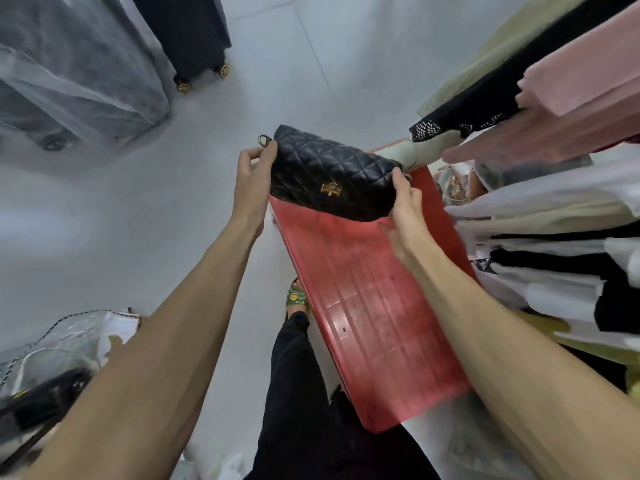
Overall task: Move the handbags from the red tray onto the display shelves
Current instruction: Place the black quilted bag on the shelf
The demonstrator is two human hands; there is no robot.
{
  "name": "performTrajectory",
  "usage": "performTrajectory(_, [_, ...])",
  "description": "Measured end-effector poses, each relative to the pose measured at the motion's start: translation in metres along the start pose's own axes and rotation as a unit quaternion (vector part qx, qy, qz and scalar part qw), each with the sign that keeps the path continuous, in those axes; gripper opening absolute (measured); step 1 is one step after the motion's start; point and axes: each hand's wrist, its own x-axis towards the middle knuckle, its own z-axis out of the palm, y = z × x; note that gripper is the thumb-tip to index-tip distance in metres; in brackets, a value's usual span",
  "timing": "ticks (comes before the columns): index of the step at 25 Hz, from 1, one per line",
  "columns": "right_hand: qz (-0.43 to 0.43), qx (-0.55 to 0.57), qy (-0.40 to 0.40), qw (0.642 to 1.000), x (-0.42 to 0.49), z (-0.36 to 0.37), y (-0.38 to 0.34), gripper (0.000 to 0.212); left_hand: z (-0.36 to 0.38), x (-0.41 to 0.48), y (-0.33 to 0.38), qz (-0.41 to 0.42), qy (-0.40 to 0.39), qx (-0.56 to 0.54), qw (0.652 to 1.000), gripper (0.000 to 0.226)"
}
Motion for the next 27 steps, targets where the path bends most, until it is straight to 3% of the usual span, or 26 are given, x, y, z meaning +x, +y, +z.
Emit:
performTrajectory(4, [-0.044, 0.042, -0.028, 0.998, -0.042, -0.009, -0.003, 0.037, -0.013, -0.064, 0.026, 0.066, 0.031, -0.024, 0.997, 0.03])
performTrajectory(11, [-0.141, 0.069, -0.116, 0.981, -0.138, -0.052, -0.007, 0.026, -0.026, -0.215, 0.045, 0.186, 0.102, -0.088, 0.973, 0.022])
performTrajectory(15, [-0.196, 0.062, -0.178, 0.962, -0.206, -0.064, -0.021, 0.048, -0.052, -0.296, 0.045, 0.22, 0.146, -0.135, 0.955, 0.027])
performTrajectory(22, [-0.296, 0.033, -0.306, 0.904, -0.311, -0.061, -0.035, 0.032, -0.114, -0.416, 0.068, 0.286, 0.215, -0.174, 0.918, 0.019])
performTrajectory(27, [-0.352, 0.021, -0.368, 0.86, -0.381, -0.047, -0.046, 0.063, -0.148, -0.488, 0.08, 0.315, 0.263, -0.193, 0.891, 0.02])
